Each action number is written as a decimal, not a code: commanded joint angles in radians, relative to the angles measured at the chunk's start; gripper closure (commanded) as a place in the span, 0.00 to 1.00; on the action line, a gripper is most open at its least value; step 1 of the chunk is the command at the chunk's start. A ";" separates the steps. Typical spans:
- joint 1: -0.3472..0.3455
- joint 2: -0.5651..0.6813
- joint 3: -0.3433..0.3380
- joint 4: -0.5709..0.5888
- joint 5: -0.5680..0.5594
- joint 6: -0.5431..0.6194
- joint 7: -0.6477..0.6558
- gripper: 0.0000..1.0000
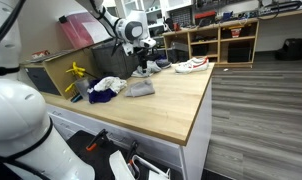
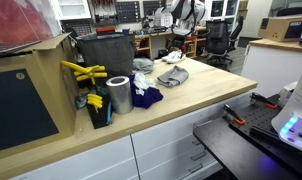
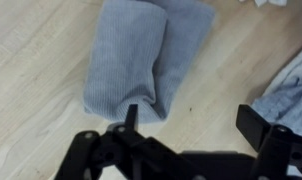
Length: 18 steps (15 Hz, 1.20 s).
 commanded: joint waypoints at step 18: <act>-0.022 -0.008 -0.058 -0.204 -0.215 0.132 -0.286 1.00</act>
